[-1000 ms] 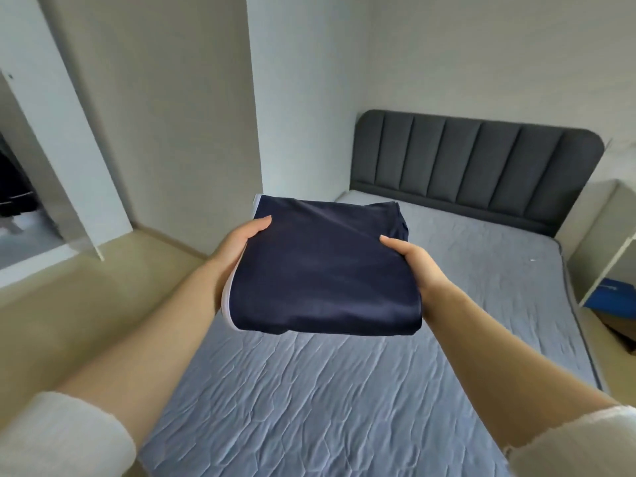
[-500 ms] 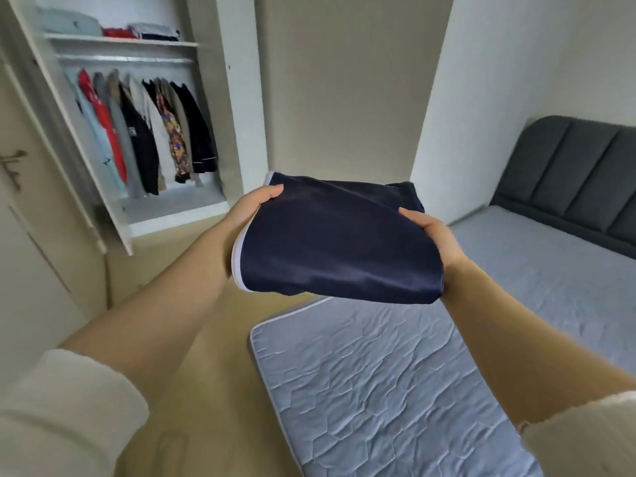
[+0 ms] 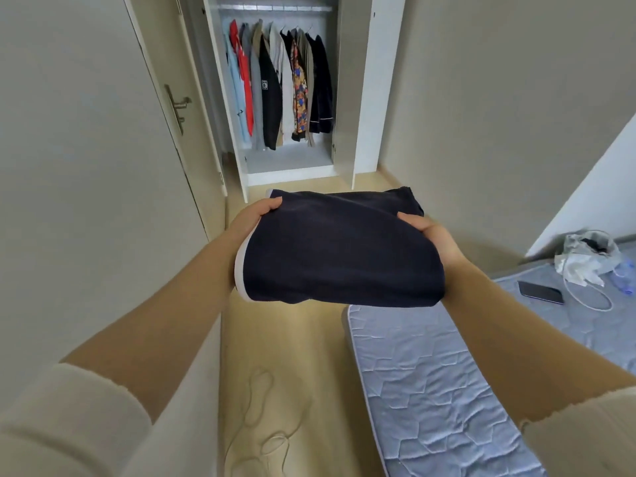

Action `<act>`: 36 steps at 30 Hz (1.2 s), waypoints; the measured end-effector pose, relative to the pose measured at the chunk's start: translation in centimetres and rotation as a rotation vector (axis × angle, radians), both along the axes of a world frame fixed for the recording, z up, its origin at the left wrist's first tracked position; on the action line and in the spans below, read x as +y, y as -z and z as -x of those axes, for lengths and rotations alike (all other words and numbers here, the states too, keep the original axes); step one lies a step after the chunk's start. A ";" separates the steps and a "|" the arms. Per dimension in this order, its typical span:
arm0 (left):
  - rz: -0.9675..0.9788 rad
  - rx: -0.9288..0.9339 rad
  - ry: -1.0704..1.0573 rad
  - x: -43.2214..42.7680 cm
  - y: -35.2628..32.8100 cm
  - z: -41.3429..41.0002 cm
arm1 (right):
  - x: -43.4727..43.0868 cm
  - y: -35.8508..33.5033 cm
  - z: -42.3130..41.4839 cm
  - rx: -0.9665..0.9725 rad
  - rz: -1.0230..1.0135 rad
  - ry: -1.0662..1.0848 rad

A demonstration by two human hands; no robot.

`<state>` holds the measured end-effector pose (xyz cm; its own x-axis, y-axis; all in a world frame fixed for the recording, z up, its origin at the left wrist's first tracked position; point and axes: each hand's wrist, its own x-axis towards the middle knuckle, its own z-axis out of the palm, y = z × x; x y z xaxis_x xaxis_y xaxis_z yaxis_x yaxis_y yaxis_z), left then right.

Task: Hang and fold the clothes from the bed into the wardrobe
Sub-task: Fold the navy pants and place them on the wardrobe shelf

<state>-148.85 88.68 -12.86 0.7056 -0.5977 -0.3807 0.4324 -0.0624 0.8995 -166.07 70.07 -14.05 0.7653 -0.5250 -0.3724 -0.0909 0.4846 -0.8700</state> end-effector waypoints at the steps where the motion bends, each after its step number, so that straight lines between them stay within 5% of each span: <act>1: -0.007 0.002 -0.017 0.2 0.1 -0.6 | 0.0 0.1 -1.0 0.012 0.013 -0.004; 25: -0.005 -0.116 -0.298 -14.6 -3.6 -17.5 | -17.2 -4.2 -21.7 -0.098 0.027 -0.239; 36: 0.099 -0.052 -0.258 -17.9 -3.2 -25.7 | -20.6 -4.2 -29.7 -0.114 -0.028 -0.259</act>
